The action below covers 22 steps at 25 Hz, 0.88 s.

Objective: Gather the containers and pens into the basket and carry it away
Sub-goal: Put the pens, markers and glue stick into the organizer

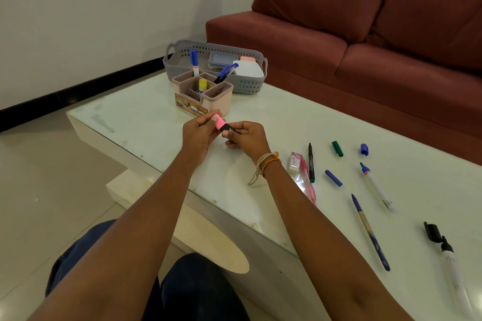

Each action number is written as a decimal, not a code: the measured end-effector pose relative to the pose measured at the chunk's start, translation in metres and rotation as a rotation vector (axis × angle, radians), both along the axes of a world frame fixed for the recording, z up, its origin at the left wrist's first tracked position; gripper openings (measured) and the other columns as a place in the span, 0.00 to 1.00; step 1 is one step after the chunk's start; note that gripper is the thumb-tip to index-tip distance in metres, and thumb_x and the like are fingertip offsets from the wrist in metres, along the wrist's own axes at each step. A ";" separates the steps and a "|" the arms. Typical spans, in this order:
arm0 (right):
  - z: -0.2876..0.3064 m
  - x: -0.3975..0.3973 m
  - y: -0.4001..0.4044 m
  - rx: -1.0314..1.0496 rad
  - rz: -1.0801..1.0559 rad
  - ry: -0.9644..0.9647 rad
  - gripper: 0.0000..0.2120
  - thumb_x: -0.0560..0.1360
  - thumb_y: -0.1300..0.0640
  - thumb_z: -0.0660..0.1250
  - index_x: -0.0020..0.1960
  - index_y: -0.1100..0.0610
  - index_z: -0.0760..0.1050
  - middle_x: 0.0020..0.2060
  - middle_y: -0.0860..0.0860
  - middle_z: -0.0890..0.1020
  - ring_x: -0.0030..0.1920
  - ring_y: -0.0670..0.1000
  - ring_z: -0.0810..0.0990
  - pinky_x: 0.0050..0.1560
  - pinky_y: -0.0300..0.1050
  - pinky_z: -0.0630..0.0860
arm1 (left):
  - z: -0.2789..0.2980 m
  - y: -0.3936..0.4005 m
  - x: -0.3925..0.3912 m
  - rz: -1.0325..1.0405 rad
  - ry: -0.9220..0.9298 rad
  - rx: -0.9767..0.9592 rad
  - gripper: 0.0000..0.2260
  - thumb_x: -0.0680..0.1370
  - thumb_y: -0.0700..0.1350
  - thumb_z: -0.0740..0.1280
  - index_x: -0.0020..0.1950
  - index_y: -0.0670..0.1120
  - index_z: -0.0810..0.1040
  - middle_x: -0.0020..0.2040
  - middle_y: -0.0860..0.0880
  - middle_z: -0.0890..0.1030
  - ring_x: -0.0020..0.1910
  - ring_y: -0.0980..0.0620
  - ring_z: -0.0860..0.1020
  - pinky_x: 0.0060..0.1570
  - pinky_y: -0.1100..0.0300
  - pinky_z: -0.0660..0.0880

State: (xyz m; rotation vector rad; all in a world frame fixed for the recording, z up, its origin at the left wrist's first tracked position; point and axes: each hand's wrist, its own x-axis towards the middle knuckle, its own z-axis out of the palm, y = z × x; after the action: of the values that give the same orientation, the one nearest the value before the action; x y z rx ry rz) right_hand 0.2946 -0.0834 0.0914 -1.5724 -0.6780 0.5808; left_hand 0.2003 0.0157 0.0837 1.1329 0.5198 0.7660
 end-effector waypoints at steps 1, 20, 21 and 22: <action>0.001 0.000 0.000 0.003 0.007 0.033 0.15 0.70 0.67 0.73 0.55 0.68 0.78 0.43 0.63 0.83 0.27 0.46 0.82 0.35 0.38 0.82 | 0.000 0.000 0.000 -0.005 0.001 0.009 0.15 0.80 0.37 0.62 0.66 0.36 0.73 0.64 0.40 0.77 0.63 0.43 0.77 0.55 0.56 0.79; 0.057 0.000 0.025 -0.134 -0.005 -0.225 0.09 0.72 0.63 0.70 0.51 0.66 0.81 0.49 0.63 0.83 0.38 0.50 0.79 0.33 0.35 0.76 | -0.002 0.009 -0.002 0.354 0.155 0.109 0.13 0.80 0.41 0.61 0.61 0.41 0.79 0.58 0.42 0.81 0.56 0.44 0.80 0.53 0.53 0.79; 0.067 0.003 0.033 -0.099 -0.031 -0.279 0.09 0.72 0.62 0.71 0.50 0.66 0.81 0.48 0.62 0.84 0.40 0.51 0.80 0.36 0.36 0.77 | -0.004 0.015 -0.003 0.439 0.232 0.228 0.12 0.80 0.40 0.61 0.60 0.41 0.79 0.58 0.42 0.81 0.56 0.44 0.80 0.54 0.52 0.79; 0.077 0.007 0.044 -0.083 -0.055 -0.327 0.09 0.71 0.61 0.72 0.49 0.66 0.81 0.46 0.61 0.84 0.42 0.53 0.81 0.41 0.40 0.78 | -0.006 0.021 -0.005 0.475 0.307 0.356 0.13 0.79 0.40 0.61 0.61 0.41 0.78 0.59 0.42 0.80 0.58 0.44 0.79 0.56 0.52 0.78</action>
State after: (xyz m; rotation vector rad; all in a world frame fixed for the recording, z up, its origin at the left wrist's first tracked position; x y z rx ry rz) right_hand 0.3019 -0.0394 0.1686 -1.7781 -0.8601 0.3150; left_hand 0.1956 0.0369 0.0773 1.4931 0.9594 1.1320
